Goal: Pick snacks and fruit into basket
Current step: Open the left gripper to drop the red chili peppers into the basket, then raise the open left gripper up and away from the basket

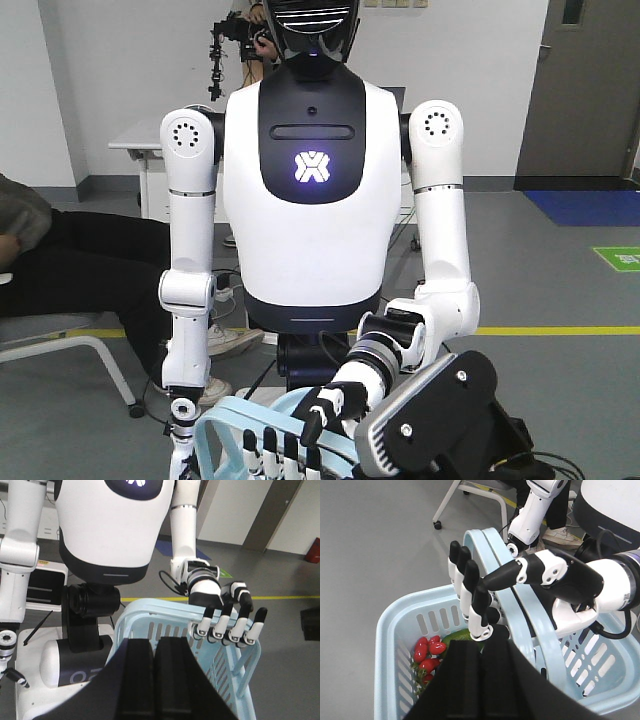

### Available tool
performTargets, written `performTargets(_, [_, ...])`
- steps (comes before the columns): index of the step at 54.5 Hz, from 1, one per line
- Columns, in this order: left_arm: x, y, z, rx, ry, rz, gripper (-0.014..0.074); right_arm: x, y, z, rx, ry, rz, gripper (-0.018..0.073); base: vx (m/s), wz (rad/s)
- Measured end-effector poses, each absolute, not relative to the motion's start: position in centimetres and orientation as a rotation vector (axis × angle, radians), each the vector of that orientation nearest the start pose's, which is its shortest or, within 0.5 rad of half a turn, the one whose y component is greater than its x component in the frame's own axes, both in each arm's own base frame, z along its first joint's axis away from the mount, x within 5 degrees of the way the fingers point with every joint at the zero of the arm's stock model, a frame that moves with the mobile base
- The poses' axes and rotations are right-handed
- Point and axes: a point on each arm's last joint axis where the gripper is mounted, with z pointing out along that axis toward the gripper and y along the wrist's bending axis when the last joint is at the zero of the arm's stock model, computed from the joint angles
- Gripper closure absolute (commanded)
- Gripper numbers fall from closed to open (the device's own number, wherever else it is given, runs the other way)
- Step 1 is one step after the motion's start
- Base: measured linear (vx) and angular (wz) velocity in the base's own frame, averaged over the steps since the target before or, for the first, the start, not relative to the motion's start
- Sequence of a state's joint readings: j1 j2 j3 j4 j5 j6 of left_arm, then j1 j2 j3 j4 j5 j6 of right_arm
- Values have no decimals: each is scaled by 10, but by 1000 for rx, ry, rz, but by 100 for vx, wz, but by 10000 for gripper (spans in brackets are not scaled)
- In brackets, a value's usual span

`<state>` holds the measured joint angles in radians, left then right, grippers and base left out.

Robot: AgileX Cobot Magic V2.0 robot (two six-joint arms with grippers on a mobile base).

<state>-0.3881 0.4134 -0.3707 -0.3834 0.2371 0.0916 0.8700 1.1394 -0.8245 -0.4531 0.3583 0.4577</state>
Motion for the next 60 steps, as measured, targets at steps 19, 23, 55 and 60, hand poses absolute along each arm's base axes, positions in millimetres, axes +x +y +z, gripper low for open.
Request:
performTargets(19, [81,-46,272,209,1905,-566,594,167,176,313,-787,1989,370,567,0,0])
performTargets(23, [81,-45,272,245,1897,-530,594,167,176,313,-787,1989,370,567,0,0])
performTargets(55, [54,-13,255,163,1650,-146,594,167,176,313,-787,1989,370,567,0,0])
performTargets(60, [51,-10,241,130,1616,-121,594,167,176,313,-787,1989,370,567,0,0])
